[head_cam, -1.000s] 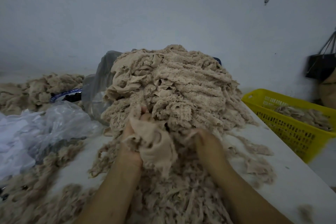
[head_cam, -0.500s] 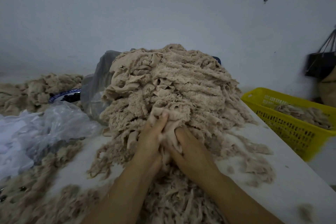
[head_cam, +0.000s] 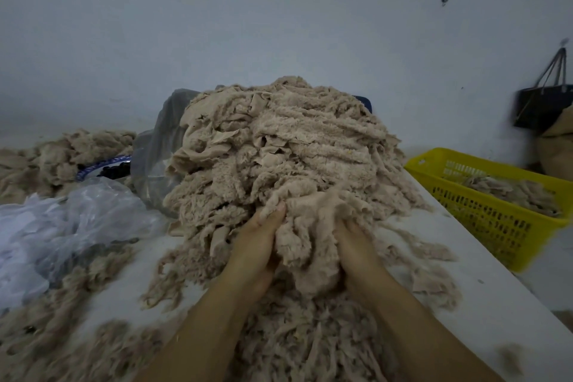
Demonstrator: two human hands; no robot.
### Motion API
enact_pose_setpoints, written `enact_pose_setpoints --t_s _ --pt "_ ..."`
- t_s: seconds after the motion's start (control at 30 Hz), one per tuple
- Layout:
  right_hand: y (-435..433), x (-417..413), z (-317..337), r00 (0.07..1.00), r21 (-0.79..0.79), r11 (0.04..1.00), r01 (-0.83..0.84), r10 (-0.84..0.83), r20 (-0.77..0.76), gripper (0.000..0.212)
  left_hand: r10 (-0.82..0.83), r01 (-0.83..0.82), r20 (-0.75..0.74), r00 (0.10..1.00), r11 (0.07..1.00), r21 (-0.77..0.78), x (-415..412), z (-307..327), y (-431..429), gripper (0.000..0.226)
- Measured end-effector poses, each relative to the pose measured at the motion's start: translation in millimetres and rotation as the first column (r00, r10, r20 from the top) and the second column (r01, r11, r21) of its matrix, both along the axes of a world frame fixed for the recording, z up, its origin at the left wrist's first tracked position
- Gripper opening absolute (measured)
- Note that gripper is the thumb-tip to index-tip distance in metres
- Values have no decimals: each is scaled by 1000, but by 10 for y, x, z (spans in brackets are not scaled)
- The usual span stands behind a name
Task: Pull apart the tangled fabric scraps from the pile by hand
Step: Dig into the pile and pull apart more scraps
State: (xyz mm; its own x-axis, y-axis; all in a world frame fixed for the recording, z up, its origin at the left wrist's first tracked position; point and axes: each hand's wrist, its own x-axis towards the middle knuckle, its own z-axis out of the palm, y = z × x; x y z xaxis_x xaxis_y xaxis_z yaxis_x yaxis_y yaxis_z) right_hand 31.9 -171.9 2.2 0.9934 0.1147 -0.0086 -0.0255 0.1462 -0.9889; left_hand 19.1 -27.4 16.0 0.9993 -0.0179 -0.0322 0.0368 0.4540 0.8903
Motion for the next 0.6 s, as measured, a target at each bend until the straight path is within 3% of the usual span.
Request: enact_pose_setpoints --t_s 0.03,0.1,0.23,0.3,0.37,0.43,0.47,0.53,0.6 --pt "8 2 -12 997 -73 996 -51 55 59 66 10 -10 5 1000 1000 15 10 -11 -10 30" --pt "28 19 -20 985 -222 971 -90 121 127 55 54 -53 -15 998 996 67 22 -26 -14 28" --pt "-21 66 -82 993 -335 940 -67 96 72 41 36 -35 -1 999 976 214 13 -73 5 33" --pt "-42 100 -75 996 -239 971 20 3 93 35 -19 14 18 1000 965 261 12 -86 -8 54" --pt "-186 185 3 942 128 946 297 -312 122 20 3 -12 37 999 968 249 25 -68 -13 54" --pt "-422 271 125 838 567 700 434 -544 31 24 72 -81 48 996 968 237 51 -65 20 51" --pt "-517 289 143 812 656 612 442 -584 -2 38 102 -113 58 993 962 247 62 -73 35 46" --pt "-565 277 88 792 588 624 515 -608 -49 54 161 -174 67 985 931 321 89 -114 47 34" --pt "-462 263 6 780 306 737 603 -624 -33 48 201 -220 91 975 858 464 95 -160 40 27"
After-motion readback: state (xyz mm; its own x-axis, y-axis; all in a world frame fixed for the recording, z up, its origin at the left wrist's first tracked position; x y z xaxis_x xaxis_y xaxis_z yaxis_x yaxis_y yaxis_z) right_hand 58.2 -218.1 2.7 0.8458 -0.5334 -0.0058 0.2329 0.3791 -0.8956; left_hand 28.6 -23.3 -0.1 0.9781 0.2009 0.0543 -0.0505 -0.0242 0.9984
